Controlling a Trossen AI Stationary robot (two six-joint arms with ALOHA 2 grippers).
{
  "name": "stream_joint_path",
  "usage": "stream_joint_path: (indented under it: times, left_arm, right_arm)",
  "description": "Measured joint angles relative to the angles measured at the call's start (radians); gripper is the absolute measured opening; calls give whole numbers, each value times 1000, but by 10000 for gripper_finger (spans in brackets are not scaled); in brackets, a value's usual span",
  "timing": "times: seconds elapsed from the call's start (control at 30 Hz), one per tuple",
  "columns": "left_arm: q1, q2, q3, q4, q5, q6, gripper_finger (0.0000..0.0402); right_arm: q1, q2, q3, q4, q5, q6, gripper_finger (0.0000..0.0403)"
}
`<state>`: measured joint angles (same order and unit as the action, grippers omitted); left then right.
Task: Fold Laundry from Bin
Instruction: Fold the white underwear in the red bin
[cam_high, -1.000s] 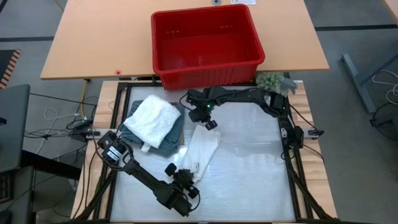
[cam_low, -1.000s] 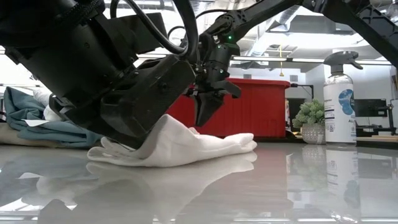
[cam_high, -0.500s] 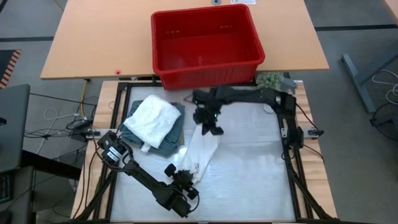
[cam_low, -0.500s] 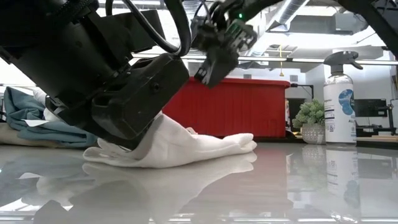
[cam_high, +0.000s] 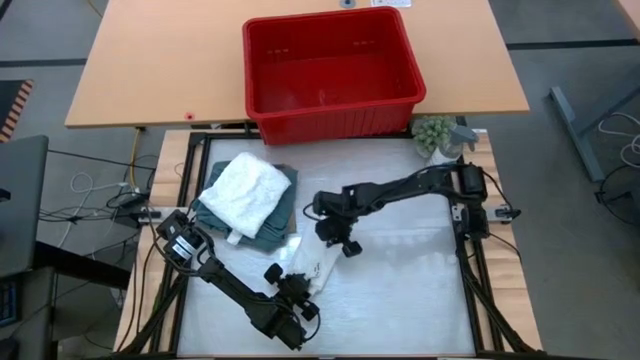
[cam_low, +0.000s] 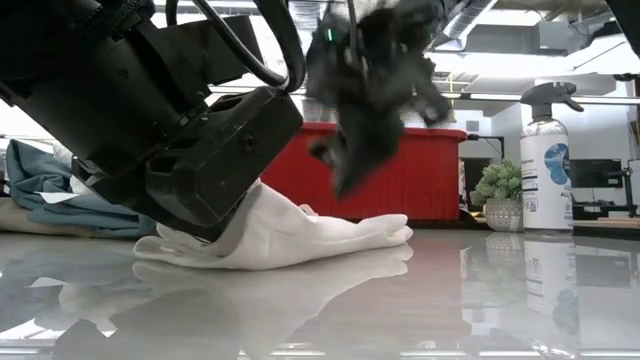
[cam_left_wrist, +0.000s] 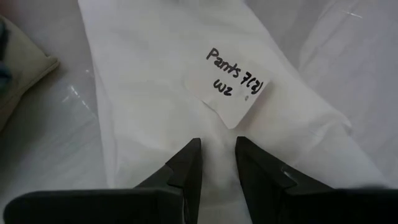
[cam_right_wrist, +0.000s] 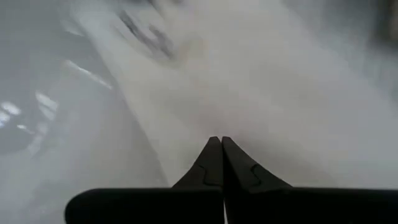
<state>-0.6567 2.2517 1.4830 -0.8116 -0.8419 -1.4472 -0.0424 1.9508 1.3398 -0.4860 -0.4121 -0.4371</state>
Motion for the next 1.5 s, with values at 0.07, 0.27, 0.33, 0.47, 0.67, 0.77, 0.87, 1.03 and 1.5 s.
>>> stream_joint_path:
  times: [0.07,0.27,0.33,0.47,0.67,0.77,0.87,1.03,1.5]
  left_arm:
    - [0,0,0,0,0,2,88]
    - [0,0,0,-2,4,14,88]
    - [0,0,0,-3,6,15,88]
    - [0,-2,0,-10,7,14,88]
    - [2,-56,-6,-82,-91,-51,88]
    - [7,-108,-3,-128,-167,-76,88]
    - [11,-142,-3,-166,-173,-83,92]
    - [-5,-271,-3,-239,-277,-75,101]
    - [135,-534,-1,-309,-378,300,100]
  right_arm:
    - [-9,4,-45,21,35,9,14]
    - [-44,-3,-134,0,91,14,14]
    - [-53,-4,-145,-5,87,19,14]
    - [-61,-4,-146,1,86,20,14]
    - [-77,-13,-148,26,96,22,23]
    - [-79,-14,-148,25,99,18,19]
    - [-79,-14,-148,26,102,12,17]
    - [-89,-23,-149,19,104,29,21]
    - [-56,-317,-150,-81,69,97,42]
